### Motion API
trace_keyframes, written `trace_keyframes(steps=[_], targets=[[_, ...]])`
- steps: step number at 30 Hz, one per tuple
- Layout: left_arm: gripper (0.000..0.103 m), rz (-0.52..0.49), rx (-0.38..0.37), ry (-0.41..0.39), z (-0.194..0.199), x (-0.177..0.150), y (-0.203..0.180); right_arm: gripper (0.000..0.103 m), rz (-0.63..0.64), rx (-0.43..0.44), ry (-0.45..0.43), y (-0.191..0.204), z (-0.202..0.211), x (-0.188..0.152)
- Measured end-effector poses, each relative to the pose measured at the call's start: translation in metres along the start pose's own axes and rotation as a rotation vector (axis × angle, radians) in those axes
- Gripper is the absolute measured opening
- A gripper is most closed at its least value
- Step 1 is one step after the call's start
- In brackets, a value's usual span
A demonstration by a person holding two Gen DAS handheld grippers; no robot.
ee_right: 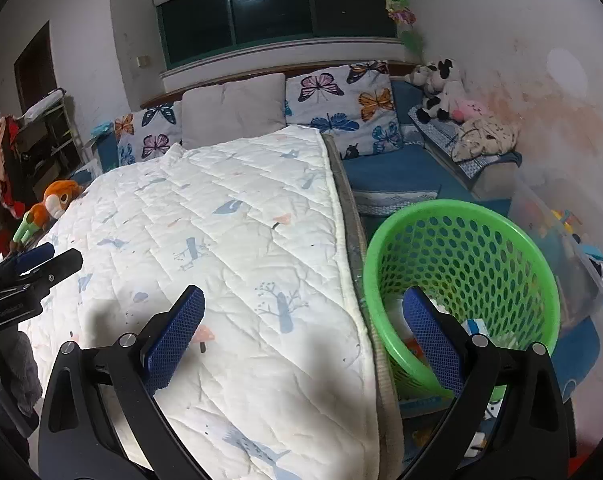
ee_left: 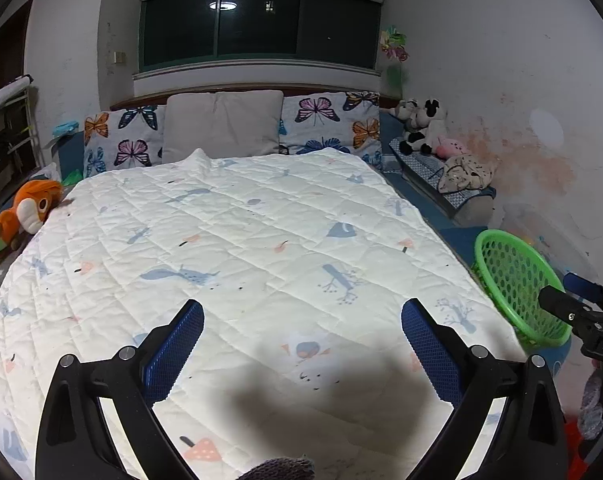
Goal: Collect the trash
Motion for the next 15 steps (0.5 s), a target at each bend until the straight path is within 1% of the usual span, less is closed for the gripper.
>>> trace_keyframes(steps=[4,15], targets=[[0.096,0.007,0.015,0.000,0.001,-0.003,0.005,0.099,0.015,0.000,0.000,0.006,-0.001,0.001],[0.096,0.035,0.026,0.000,0.002,-0.005,0.016,0.099,0.022,0.003,0.004,0.012,-0.004,0.000]])
Point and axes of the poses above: each gripper's, at about its wrist camera, not at the fingertips, and z roughly against the way its jaws point, y to its left, x to its top, the point moved 6 cm from there along -z, roughly the way its jaws point, and after that the axes turned 13 degrees about y, right-handed, at the moved point
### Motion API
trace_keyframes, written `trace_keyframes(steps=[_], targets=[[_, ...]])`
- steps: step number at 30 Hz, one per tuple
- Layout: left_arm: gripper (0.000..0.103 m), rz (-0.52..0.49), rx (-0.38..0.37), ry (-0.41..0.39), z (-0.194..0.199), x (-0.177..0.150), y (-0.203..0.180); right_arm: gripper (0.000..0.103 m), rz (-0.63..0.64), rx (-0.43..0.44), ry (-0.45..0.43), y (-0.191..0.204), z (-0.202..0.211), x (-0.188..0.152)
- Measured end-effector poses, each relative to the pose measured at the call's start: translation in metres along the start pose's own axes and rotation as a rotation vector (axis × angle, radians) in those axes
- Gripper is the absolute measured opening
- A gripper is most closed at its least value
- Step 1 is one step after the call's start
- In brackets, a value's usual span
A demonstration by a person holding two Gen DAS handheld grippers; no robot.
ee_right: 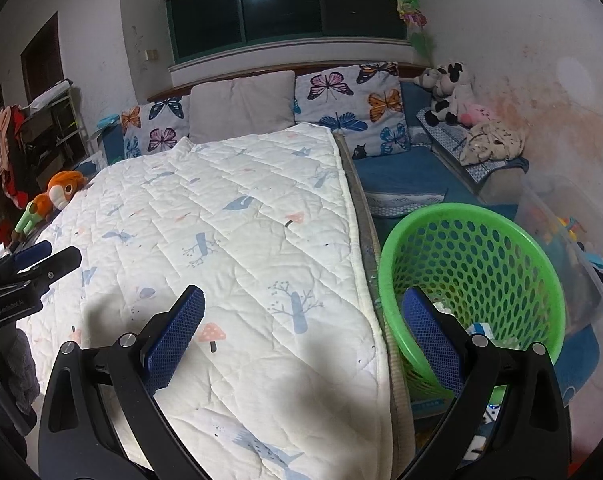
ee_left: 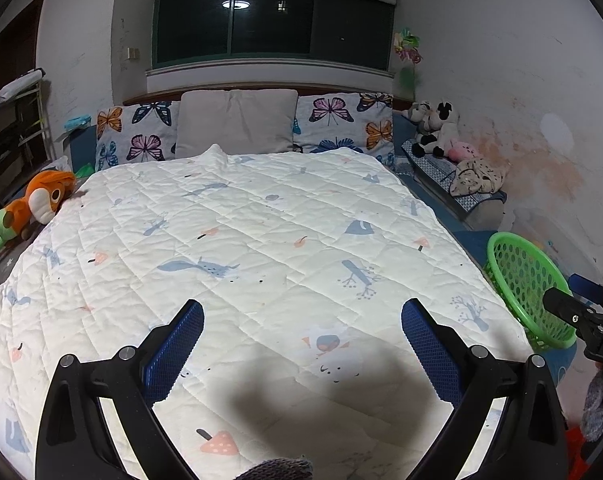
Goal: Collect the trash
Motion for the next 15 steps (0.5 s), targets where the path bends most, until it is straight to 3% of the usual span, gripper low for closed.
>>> trace_keyframes(steps=[15], targets=[[0.096,0.012,0.011,0.003,0.0019,-0.0036,0.0086,0.099,0.010,0.011,0.008,0.0067,-0.0045,0.0015]])
Point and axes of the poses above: each gripper's, at about its wrist camera, not at the fingertips, and z roughly against the way its jaws point, y to its left, x to its top, the point moved 6 cm from there along -z, roughly the way its jaws point, and after that the axes turned 13 degrees about y, right-handed, at the moved point
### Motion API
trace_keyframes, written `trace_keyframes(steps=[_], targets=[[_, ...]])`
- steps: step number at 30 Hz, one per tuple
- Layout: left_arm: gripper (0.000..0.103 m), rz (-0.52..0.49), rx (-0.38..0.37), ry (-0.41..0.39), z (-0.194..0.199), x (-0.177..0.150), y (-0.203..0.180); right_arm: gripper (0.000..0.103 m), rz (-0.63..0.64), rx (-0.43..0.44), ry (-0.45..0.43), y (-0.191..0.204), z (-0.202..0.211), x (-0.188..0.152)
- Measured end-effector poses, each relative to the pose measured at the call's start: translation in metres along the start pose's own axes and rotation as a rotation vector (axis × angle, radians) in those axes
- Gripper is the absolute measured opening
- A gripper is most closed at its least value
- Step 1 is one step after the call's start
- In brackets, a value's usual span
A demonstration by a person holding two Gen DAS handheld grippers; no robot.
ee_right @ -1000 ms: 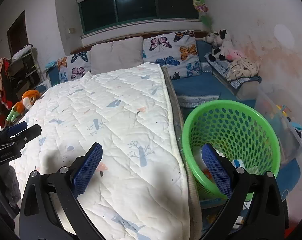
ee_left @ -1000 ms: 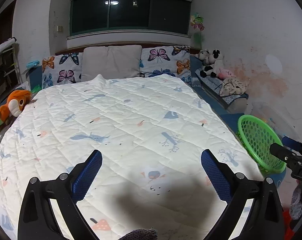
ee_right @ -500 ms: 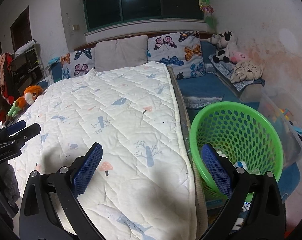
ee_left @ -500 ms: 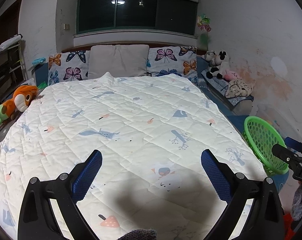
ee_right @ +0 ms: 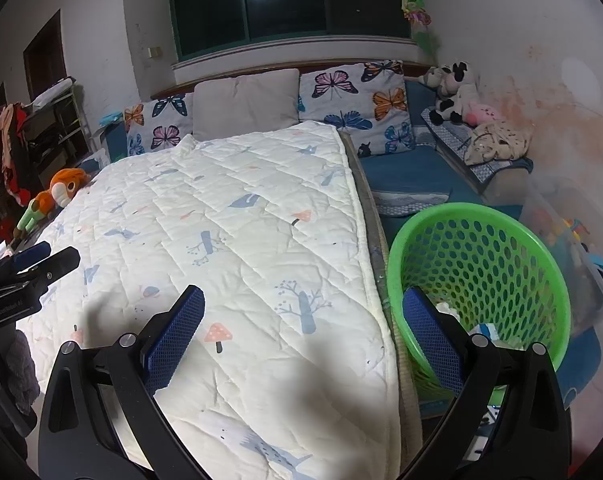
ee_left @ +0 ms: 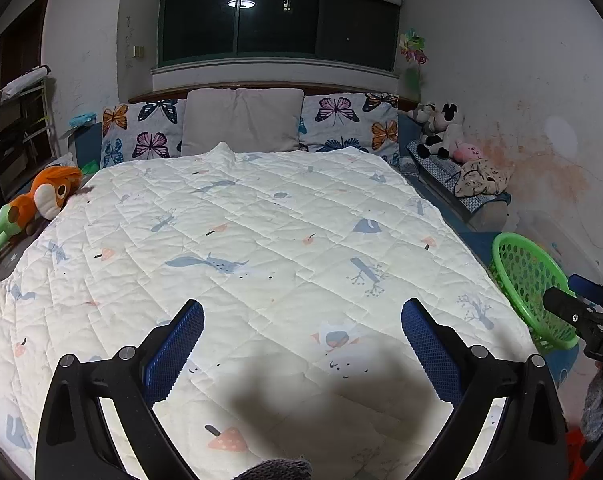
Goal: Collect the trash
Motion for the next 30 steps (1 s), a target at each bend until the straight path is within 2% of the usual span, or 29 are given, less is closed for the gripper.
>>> trace_keyframes(steps=[30], targets=[[0.096,0.006,0.005,0.005,-0.0025,-0.0013,0.0068,0.099,0.004,0.012,0.014,0.0033,-0.0080,-0.0001]])
Point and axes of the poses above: each gripper's, at about its wrist camera, not at the fingertips, and z roughly against the way its jaws point, y to its left, x to its top, the point moved 6 cm from there along -z, roughly the way its jaws point, and after that the axes turned 13 degrees about y, right-handed, at the moved point
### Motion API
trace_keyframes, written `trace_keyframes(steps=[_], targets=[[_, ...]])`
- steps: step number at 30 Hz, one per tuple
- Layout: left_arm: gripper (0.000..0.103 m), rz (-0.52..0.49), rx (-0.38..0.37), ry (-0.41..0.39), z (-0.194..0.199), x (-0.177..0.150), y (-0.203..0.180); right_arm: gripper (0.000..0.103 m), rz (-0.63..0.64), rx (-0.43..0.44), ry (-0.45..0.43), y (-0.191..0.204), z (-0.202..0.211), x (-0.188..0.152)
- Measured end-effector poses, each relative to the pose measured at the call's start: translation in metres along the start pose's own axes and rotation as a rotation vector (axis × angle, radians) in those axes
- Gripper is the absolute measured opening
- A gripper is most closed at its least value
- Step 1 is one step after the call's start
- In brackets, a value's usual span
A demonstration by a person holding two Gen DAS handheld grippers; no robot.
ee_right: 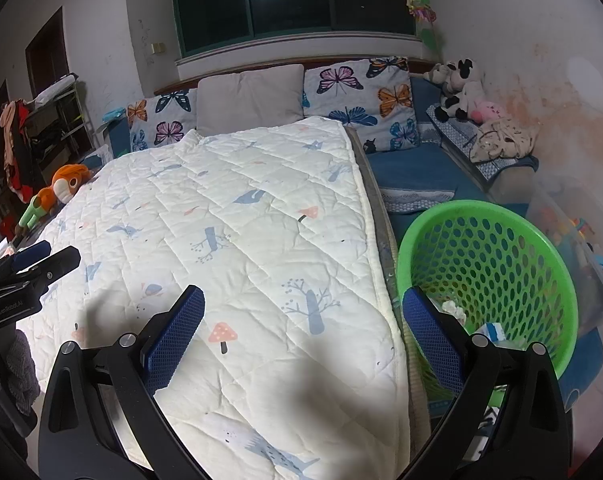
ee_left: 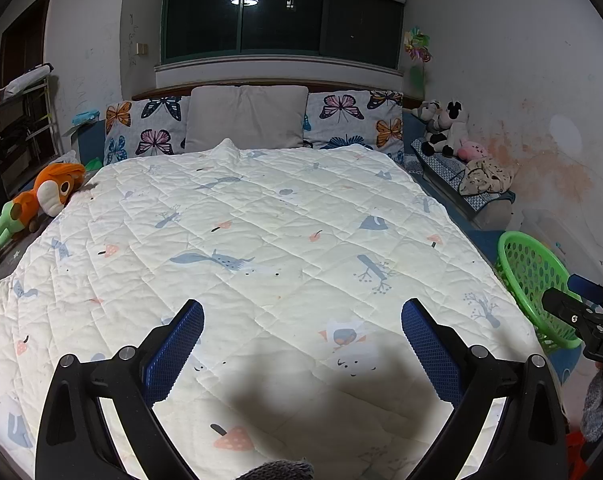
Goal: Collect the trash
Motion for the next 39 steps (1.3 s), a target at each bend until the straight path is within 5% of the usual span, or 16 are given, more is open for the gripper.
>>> trace_keyframes(steps=[39], targets=[[0.096,0.006,0.003,0.002,-0.0030,-0.0046,0.0042,0.098,0.012,0.004,0.008,0.0059,-0.0022,-0.0018]])
Point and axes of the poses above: each gripper's, at about its wrist camera, not at the fingertips, and z roughly against the way its jaws point, y to its left, x to its top, the point moved 6 cm from there along -z, roughly the way its jaws point, and after that the axes turned 13 degrees about y, right-handed, at the moved point
